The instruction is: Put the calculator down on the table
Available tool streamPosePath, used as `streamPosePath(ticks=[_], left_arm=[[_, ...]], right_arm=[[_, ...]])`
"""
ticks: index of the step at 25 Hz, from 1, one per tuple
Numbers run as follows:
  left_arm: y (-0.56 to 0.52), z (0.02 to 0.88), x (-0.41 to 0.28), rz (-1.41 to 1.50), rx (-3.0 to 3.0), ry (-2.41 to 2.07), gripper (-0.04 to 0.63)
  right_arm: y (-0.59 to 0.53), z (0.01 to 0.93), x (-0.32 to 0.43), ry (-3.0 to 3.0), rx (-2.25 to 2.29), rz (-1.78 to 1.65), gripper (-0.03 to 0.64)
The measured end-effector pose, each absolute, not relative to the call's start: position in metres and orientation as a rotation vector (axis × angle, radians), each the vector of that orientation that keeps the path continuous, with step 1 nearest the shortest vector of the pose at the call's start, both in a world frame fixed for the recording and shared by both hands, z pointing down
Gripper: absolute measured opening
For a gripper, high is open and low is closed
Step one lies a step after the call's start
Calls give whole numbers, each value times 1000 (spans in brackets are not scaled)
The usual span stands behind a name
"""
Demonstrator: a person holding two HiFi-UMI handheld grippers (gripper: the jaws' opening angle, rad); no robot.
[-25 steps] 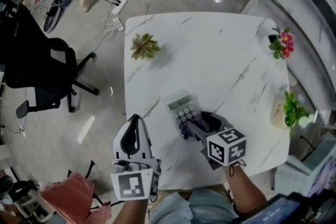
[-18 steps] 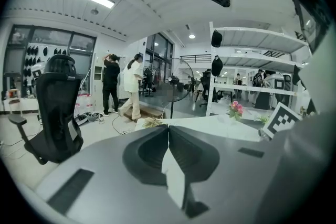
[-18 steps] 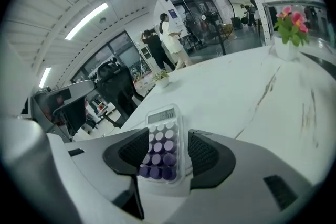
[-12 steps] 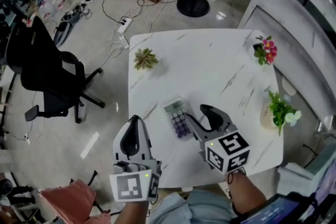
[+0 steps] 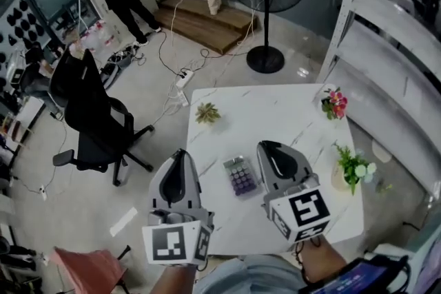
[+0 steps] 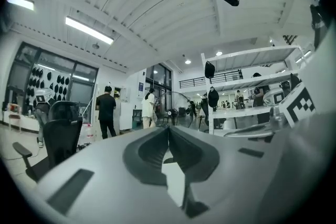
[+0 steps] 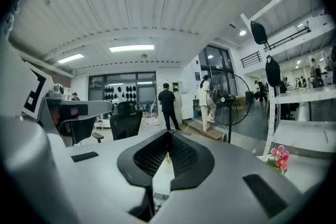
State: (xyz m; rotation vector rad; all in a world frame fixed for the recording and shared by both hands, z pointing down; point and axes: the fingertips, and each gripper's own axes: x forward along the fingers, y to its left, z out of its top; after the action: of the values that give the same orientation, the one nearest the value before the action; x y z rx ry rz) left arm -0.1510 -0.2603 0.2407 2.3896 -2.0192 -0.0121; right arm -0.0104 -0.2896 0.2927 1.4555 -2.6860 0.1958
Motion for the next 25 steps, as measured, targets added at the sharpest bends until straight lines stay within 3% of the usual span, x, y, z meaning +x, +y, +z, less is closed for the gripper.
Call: streamPosePath(ticks=[10, 25], left_arm=[[-241, 210, -145, -80, 2417, -2087, 8], [-235, 210, -137, -80, 2435, -2073, 8]], right_arm=[[-273, 249, -7, -2749, 1468, -35, 17], [-266, 245, -4, -2771, 1470, -40, 17]])
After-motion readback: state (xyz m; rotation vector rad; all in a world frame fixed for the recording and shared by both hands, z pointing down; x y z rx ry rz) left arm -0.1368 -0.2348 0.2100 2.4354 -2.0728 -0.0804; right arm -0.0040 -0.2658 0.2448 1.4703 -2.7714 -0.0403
